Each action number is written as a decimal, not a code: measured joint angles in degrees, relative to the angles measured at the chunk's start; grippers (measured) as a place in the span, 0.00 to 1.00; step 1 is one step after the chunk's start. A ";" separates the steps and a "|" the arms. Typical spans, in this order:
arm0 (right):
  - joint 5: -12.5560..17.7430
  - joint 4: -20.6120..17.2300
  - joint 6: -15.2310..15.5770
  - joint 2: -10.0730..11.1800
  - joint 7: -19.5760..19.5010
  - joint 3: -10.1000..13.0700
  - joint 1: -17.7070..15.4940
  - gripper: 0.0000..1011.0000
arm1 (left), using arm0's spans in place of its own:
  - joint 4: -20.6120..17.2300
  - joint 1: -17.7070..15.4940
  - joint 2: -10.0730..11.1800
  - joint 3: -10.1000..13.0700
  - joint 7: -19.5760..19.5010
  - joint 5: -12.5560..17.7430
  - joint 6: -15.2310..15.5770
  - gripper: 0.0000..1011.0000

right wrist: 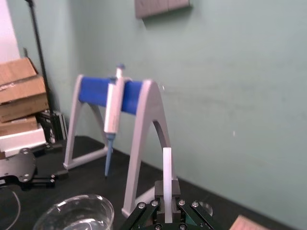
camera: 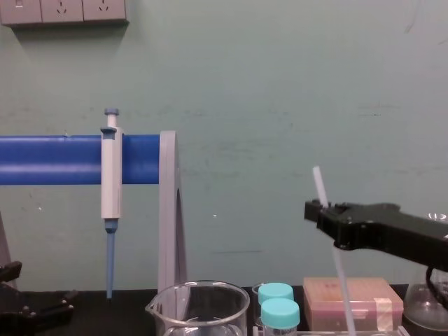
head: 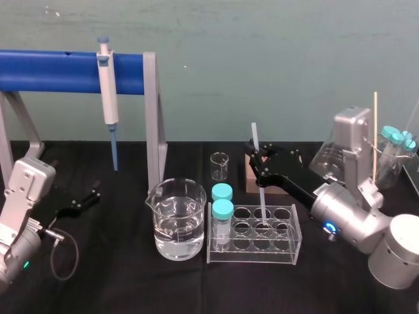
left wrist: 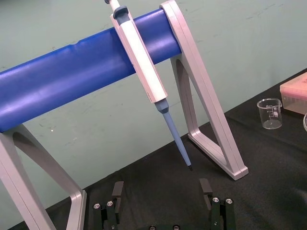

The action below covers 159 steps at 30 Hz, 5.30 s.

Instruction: Pick up the stirring rod with one hand, then place it down.

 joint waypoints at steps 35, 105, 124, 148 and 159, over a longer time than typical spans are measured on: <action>-0.54 -5.13 -4.97 -1.59 -0.72 9.92 -0.71 0.07 | 0.00 0.00 0.00 0.00 0.00 0.00 0.00 0.99; -0.93 -5.22 -3.82 -0.91 0.79 9.84 -1.43 0.07 | 0.00 0.00 0.00 0.00 0.00 0.00 0.00 0.99; 10.10 -4.60 -3.38 1.37 13.27 9.15 -1.72 0.07 | 0.00 0.00 0.00 0.00 0.00 0.00 0.00 0.99; 11.55 4.48 -10.75 1.68 17.31 4.48 0.13 0.07 | 0.00 0.00 0.00 0.00 0.00 0.00 0.00 0.99; 10.66 7.46 -12.98 0.76 17.54 3.18 1.06 0.07 | 0.00 0.00 0.00 0.00 0.00 0.00 0.00 0.99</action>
